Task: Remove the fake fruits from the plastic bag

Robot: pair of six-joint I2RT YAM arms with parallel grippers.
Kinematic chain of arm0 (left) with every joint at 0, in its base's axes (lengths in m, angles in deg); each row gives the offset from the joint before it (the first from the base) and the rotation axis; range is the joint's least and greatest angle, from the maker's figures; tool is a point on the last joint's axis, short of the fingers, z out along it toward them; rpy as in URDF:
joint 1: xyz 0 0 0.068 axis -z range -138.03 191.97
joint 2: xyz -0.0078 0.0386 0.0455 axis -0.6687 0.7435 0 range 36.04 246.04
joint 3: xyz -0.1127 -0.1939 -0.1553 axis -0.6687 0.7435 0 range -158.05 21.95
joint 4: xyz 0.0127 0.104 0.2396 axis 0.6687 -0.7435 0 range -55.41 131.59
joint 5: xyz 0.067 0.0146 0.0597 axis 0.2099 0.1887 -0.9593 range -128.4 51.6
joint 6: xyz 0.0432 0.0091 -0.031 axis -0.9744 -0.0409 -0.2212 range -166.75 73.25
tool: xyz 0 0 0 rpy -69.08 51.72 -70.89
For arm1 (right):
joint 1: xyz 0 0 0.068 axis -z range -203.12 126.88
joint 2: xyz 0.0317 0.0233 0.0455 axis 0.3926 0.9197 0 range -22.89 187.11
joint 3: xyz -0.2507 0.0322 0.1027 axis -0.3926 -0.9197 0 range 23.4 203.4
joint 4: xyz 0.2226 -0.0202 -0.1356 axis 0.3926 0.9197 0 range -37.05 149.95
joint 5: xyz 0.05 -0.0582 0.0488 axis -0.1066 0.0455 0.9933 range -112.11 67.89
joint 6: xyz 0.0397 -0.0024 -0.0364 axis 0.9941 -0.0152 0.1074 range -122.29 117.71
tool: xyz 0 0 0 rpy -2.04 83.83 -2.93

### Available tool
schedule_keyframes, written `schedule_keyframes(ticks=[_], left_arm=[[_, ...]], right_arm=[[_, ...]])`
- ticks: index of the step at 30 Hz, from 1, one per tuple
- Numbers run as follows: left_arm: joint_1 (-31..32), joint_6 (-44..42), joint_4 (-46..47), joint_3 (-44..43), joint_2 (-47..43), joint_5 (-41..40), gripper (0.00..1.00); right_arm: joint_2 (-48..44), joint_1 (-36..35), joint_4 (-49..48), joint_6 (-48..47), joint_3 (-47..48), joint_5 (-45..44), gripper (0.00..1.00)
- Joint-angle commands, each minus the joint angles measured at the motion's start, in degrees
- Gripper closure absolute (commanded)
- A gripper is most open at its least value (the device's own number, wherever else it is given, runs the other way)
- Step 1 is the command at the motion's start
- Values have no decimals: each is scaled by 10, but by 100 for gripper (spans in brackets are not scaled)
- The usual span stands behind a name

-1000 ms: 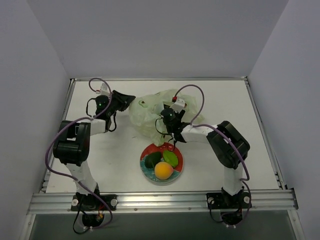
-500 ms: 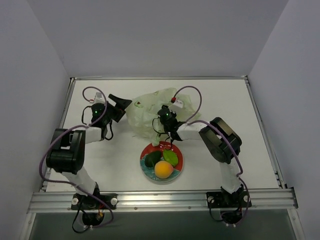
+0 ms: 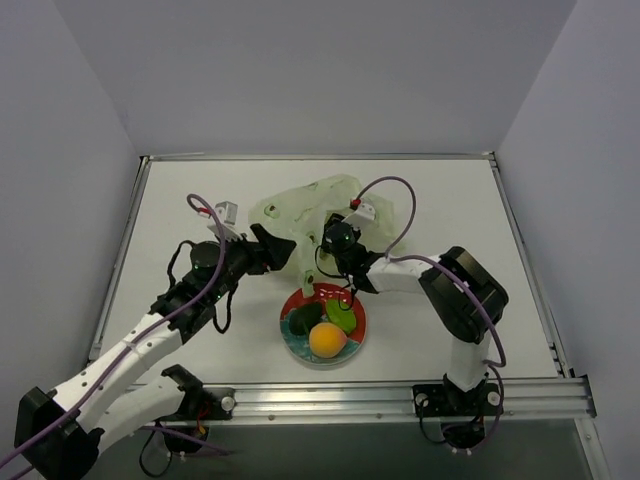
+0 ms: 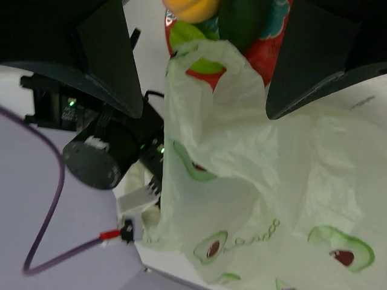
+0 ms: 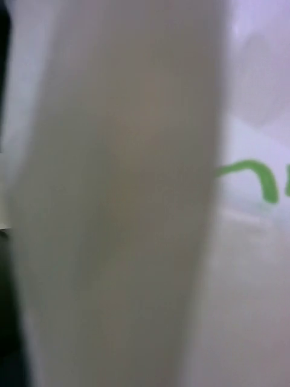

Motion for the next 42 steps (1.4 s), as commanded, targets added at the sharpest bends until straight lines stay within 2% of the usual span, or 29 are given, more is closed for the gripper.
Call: schedule_keyframes(ticks=[1, 8, 12, 17, 20, 21, 25, 28, 37, 42], left_arm=[[53, -70, -139, 2, -41, -38, 19], [117, -97, -170, 11, -55, -22, 15], [128, -95, -126, -5, 8, 29, 12], [146, -96, -77, -25, 72, 18, 11], [146, -97, -66, -44, 109, -15, 26], [145, -98, -67, -57, 119, -26, 48], [130, -108, -64, -84, 138, -65, 79], [119, -107, -48, -91, 150, -60, 84], [104, -93, -19, -82, 163, -51, 87], [83, -86, 3, -65, 162, -24, 87]], right_arm=[[-52, -4, -52, -18, -12, 5, 85], [-107, -21, -49, -46, -44, 12, 85], [-128, -25, -29, -54, -52, 6, 85], [-152, -32, -29, -52, -74, 6, 85], [-165, -39, -19, -55, -79, 2, 85], [-169, -40, -16, -59, -81, 2, 85], [-207, -47, 5, -74, -94, -1, 85], [-252, -47, 27, -81, -111, -1, 85], [-402, -75, 124, -88, -159, 56, 84], [-528, -130, 251, -68, -218, 59, 84]])
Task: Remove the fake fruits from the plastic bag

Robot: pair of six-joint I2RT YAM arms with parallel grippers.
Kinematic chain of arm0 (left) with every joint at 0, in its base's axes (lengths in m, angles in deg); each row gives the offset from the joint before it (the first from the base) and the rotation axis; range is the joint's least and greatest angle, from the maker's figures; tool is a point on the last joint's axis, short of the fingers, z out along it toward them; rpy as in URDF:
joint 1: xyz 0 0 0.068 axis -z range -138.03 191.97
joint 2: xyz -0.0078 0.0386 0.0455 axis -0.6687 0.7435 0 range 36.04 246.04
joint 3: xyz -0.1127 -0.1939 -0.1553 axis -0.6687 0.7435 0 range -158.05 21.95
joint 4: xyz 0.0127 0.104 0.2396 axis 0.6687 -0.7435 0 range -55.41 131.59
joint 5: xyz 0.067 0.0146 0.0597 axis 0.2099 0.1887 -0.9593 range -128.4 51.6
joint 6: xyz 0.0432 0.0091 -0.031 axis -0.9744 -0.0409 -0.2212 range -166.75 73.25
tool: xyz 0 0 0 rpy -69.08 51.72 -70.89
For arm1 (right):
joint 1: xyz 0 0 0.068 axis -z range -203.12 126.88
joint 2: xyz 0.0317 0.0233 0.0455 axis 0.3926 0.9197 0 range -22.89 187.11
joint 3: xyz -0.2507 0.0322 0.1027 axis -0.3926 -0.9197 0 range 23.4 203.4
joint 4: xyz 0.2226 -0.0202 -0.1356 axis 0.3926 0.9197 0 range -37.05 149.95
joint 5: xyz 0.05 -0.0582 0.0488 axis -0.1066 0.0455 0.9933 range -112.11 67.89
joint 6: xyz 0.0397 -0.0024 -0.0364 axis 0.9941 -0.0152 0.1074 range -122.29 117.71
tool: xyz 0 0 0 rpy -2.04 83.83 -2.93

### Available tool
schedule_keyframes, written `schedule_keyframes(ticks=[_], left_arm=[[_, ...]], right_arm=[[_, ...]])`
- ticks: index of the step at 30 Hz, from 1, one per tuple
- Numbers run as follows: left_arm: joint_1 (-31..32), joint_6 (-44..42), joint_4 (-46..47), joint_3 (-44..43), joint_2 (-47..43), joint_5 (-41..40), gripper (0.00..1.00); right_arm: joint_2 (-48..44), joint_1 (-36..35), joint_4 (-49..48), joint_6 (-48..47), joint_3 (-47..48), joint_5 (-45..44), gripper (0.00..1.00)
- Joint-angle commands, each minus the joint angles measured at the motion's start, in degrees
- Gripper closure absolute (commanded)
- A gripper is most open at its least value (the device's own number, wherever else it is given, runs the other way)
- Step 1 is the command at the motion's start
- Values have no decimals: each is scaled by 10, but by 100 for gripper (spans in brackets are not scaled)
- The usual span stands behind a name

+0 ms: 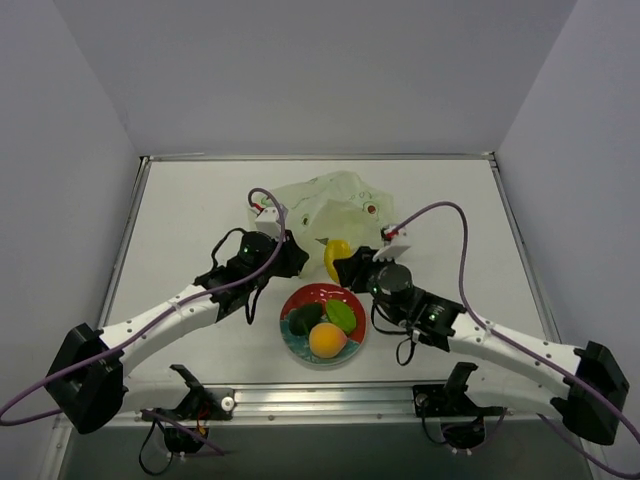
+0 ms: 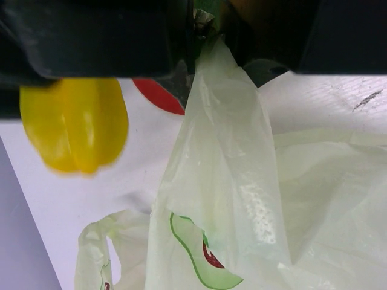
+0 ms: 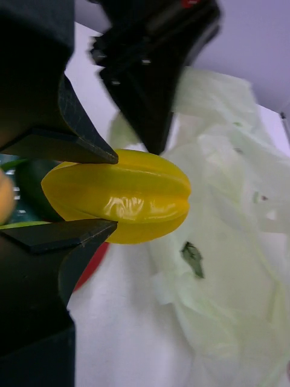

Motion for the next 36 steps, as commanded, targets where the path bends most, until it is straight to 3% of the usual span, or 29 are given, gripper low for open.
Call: schedule_keyframes(ticks=[1, 6, 10, 21, 36], left_arm=[[-17, 10, 44, -1, -10, 23, 87], [-32, 18, 71, 18, -16, 43, 87], [-35, 24, 80, 29, -18, 50, 87], [-35, 26, 72, 33, -32, 59, 87], [-34, 31, 81, 39, -25, 63, 86]], right_arm=[[-110, -36, 136, 32, -42, 2, 84], [-221, -98, 263, 106, -112, -30, 84], [-261, -124, 277, 138, -151, -27, 83], [-193, -123, 250, 146, -164, -50, 84], [-137, -124, 123, 170, -208, -62, 84]])
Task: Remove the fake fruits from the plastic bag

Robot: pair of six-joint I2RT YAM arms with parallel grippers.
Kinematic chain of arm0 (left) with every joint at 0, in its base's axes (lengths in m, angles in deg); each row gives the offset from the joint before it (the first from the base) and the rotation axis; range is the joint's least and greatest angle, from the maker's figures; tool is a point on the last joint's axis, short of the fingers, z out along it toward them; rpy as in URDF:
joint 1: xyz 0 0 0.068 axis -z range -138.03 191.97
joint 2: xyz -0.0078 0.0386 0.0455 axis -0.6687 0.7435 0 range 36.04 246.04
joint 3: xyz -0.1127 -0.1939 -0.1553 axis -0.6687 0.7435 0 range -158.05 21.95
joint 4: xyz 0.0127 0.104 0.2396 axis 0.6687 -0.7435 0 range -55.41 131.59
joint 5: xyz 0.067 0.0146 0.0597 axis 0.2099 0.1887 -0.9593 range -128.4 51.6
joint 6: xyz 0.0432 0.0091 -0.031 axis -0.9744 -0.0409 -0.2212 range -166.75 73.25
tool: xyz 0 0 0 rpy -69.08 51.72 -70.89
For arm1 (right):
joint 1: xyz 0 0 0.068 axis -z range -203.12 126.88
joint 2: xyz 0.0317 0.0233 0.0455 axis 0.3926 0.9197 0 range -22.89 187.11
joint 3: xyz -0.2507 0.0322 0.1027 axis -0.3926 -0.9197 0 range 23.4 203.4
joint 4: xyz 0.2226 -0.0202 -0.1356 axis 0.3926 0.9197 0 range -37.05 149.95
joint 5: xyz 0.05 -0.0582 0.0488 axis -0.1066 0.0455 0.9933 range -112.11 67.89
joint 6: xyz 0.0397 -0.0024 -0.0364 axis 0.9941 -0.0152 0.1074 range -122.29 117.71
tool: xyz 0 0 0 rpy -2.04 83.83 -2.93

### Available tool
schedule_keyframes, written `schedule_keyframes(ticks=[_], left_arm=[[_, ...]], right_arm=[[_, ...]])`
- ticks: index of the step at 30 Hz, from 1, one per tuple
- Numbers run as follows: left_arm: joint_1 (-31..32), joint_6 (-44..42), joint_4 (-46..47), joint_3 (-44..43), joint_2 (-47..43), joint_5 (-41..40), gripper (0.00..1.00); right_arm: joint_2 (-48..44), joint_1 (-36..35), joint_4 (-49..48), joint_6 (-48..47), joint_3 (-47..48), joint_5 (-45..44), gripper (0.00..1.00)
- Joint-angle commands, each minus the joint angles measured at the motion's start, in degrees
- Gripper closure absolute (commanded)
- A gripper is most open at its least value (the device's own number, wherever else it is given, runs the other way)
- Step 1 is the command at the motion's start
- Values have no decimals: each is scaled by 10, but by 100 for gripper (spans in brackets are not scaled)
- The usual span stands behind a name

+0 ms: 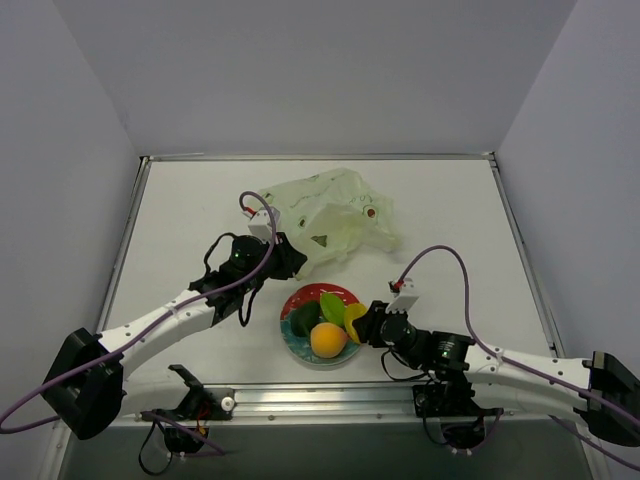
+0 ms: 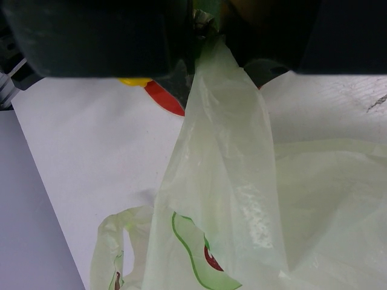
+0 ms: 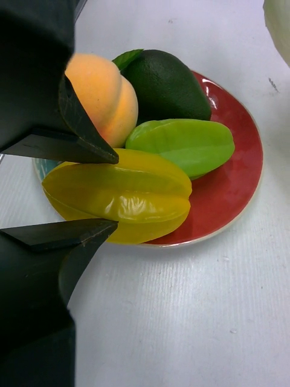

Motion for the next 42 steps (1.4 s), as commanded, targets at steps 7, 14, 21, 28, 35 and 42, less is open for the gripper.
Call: schedule_keyframes(ticks=[7, 14, 21, 28, 35, 42], left_arm=[[-3, 7, 16, -4, -14, 4, 86], [-3, 5, 8, 2, -25, -6, 82], [-3, 1, -10, -2, -35, -11, 73], [-4, -1, -29, -8, -49, -11, 64], [-10, -69, -218, -88, -105, -39, 6], [-11, -117, -405, -185, -212, -124, 6]], right_arm=[[42, -10, -109, 36, -21, -39, 81], [68, -20, -141, 44, -32, -35, 50], [7, -27, -48, 23, 4, -81, 22], [-96, -28, 30, -12, 40, -92, 11], [-169, -29, 146, -82, 121, -149, 0], [-261, -28, 212, -136, 191, -219, 0]])
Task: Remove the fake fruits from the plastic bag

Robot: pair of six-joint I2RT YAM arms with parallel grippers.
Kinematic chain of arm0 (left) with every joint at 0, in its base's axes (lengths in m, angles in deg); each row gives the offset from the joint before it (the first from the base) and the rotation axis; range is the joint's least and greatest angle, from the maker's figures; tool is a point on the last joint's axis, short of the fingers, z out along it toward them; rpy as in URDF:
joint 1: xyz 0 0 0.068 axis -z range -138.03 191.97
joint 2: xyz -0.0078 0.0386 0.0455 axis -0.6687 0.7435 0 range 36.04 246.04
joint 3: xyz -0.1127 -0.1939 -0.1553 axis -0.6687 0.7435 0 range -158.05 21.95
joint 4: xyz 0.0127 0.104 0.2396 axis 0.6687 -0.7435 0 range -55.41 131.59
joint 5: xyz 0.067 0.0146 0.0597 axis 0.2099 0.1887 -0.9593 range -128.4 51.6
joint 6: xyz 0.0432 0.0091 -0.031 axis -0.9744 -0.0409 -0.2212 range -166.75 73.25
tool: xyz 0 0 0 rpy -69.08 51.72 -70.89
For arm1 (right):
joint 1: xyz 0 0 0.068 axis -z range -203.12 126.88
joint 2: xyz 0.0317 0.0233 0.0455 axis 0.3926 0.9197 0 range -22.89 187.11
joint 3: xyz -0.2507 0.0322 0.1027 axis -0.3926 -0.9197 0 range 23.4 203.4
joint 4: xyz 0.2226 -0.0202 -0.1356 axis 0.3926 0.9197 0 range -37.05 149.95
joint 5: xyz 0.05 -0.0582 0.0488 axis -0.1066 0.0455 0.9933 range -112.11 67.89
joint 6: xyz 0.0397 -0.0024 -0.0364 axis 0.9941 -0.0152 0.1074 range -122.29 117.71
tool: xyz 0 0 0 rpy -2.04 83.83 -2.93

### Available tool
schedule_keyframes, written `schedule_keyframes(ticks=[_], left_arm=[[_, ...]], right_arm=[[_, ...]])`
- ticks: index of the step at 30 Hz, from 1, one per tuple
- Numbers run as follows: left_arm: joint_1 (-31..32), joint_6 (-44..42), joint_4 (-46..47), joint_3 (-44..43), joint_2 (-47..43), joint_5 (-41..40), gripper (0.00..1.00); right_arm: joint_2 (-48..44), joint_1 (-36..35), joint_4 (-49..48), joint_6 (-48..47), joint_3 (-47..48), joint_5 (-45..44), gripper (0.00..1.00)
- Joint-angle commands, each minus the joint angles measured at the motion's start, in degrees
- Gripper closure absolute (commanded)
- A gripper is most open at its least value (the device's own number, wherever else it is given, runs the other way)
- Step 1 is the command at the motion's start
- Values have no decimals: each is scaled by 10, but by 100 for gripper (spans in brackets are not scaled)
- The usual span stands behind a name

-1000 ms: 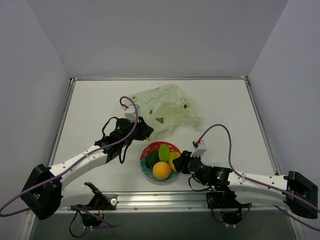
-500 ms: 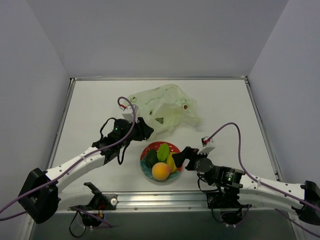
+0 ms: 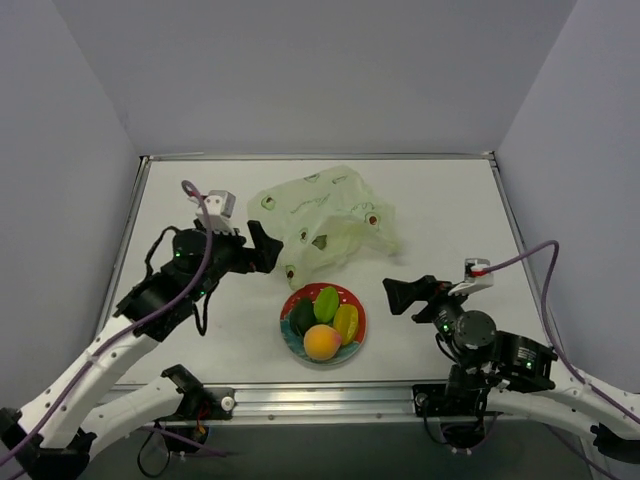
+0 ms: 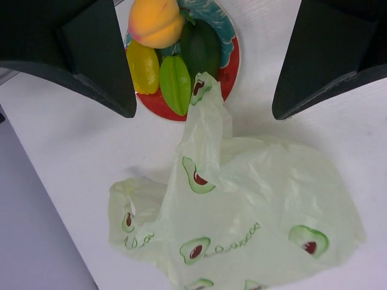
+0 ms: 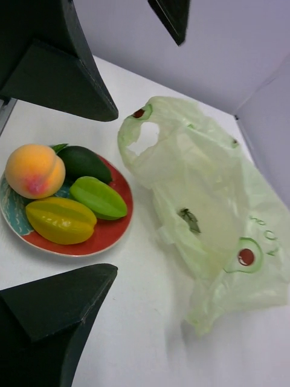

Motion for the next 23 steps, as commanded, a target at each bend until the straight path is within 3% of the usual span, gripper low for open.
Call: schedule_keyframes(ticks=[1, 5, 13, 23], left_arm=[[-6, -45, -135, -68, -62, -62, 6], [-6, -67, -228, -86, -109, -104, 6], [-6, -60, -293, -85, -198, -160, 6], [-6, -55, -280, -55, -227, -148, 6]], right_arm=[[-44, -3, 54, -41, 39, -77, 0], [-97, -3, 78, -43, 49, -114, 0], [-190, -2, 96, -15, 47, -155, 0], [-109, -3, 111, 5, 50, -153, 0]])
